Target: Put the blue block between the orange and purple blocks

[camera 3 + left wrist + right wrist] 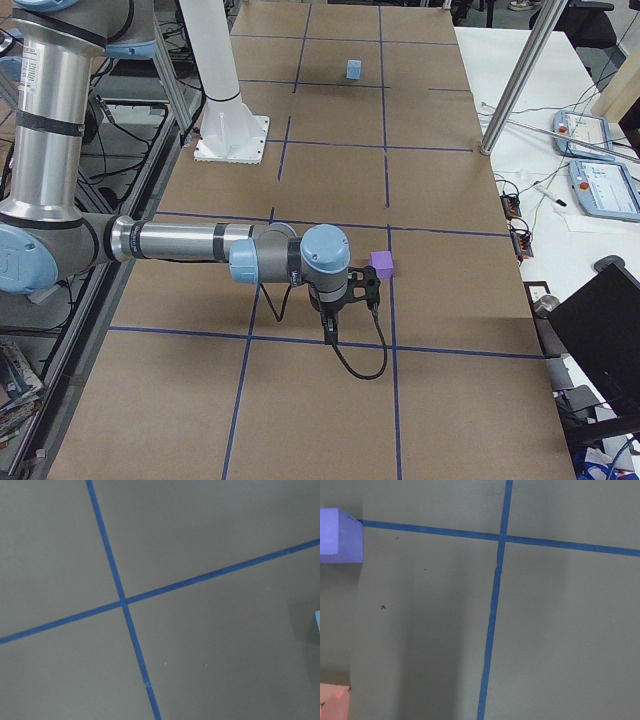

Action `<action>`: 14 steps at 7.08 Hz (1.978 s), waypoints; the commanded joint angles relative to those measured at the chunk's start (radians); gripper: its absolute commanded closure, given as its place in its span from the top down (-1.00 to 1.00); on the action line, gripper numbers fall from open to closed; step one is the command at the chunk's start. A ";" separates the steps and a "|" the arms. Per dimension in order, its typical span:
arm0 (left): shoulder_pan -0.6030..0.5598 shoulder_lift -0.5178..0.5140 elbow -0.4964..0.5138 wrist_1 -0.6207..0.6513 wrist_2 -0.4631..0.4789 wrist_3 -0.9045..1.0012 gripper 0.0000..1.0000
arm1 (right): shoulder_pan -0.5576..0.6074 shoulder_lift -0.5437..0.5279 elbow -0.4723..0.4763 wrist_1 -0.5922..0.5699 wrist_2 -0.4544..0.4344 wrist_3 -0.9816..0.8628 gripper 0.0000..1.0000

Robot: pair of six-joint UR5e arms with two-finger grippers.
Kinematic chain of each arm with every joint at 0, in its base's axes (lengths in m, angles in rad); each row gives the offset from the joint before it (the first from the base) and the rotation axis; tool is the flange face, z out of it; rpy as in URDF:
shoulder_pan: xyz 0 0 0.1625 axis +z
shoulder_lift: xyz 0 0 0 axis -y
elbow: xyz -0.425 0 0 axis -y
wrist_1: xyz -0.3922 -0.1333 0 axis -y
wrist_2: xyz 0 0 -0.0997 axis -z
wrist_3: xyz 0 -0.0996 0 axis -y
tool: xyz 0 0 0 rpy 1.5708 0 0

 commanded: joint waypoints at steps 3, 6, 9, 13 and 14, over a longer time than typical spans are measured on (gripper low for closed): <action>0.309 0.001 0.013 -0.301 0.009 -0.635 1.00 | -0.003 0.000 0.002 0.001 0.000 0.000 1.00; 0.493 -0.013 0.010 -0.446 0.183 -0.999 1.00 | -0.003 0.000 0.002 0.001 0.000 -0.002 1.00; 0.589 -0.047 0.027 -0.446 0.217 -1.063 1.00 | -0.003 0.000 0.000 0.001 0.000 -0.002 1.00; 0.655 -0.047 0.046 -0.437 0.309 -1.069 0.86 | -0.003 -0.002 0.000 0.001 0.000 -0.002 1.00; 0.655 -0.047 0.044 -0.436 0.305 -1.063 -0.36 | -0.003 -0.002 0.000 -0.001 0.000 -0.002 1.00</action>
